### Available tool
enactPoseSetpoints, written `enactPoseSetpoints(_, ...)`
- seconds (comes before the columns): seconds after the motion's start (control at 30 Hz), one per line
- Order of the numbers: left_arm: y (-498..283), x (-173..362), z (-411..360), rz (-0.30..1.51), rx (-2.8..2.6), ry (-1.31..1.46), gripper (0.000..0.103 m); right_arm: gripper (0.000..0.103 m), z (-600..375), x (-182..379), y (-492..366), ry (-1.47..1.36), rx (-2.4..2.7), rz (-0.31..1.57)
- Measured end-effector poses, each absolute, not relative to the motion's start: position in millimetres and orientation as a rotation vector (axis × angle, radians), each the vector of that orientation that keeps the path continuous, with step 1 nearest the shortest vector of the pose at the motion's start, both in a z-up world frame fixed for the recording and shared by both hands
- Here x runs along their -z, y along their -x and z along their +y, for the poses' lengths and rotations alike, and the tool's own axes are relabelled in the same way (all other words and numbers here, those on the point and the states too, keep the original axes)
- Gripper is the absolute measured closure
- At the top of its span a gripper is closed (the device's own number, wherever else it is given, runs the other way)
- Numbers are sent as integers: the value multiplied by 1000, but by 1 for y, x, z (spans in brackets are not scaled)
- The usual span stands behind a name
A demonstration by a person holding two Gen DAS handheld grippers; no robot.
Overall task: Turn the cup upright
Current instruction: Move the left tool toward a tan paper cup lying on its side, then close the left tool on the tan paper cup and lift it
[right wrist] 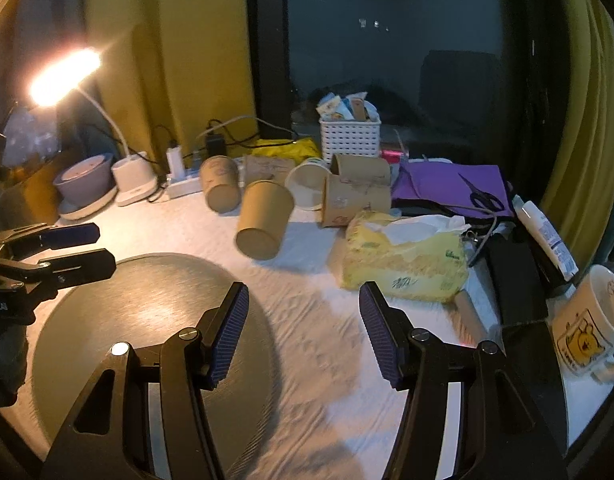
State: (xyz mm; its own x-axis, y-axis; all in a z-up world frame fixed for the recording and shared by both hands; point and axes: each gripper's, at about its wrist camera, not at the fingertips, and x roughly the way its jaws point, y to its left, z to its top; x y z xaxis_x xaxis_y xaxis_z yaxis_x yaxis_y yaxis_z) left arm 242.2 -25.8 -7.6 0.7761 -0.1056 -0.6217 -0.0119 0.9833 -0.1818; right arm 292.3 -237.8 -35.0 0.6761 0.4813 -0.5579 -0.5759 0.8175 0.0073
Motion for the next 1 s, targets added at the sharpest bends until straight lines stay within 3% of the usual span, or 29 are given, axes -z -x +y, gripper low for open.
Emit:
enactPoseSetpoints(0.93, -417, 67, -21, 916, 77, 369, 24, 42, -220, 35, -401, 149, -618, 599)
enactPoseSetpoints(1.0, -421, 70, -22, 926, 80, 367, 35, 42, -221, 37, -403, 141, -621, 606)
